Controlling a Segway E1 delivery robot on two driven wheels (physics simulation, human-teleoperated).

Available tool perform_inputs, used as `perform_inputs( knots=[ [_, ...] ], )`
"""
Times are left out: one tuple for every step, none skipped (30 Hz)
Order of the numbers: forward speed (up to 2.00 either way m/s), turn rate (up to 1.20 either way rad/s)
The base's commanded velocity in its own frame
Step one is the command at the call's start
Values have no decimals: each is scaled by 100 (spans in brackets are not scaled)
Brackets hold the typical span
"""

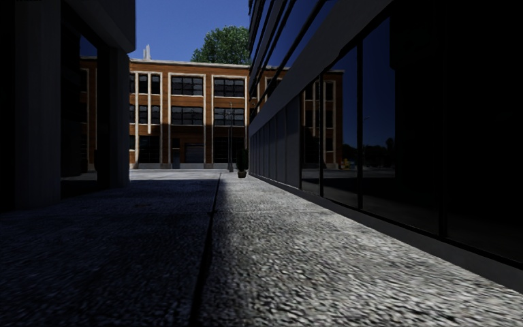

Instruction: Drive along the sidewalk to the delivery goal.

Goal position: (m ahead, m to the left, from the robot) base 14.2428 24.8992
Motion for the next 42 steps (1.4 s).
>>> perform_inputs(
  knots=[
    [200, 13],
    [200, 13],
    [200, 13],
    [200, 13],
    [200, 13],
    [200, 13],
    [200, 13],
    [200, 13],
    [200, 13],
    [200, 13],
    [200, 13],
    [200, 13],
    [200, 13],
    [200, 13],
    [200, 13],
    [200, 14],
    [200, 14],
    [200, 22],
    [200, 28],
    [200, 30],
    [200, 30],
    [200, 30],
    [200, 30],
    [200, 31],
    [200, 31],
    [200, 31],
    [200, 31],
    [200, 31],
    [200, 31],
    [200, 31],
    [200, 31],
    [200, 31],
    [200, 31],
    [200, 31],
    [200, 31],
    [200, 31],
    [200, 31],
    [200, 31],
    [200, 31],
    [200, 31],
    [200, 31],
    [200, 31]
  ],
)
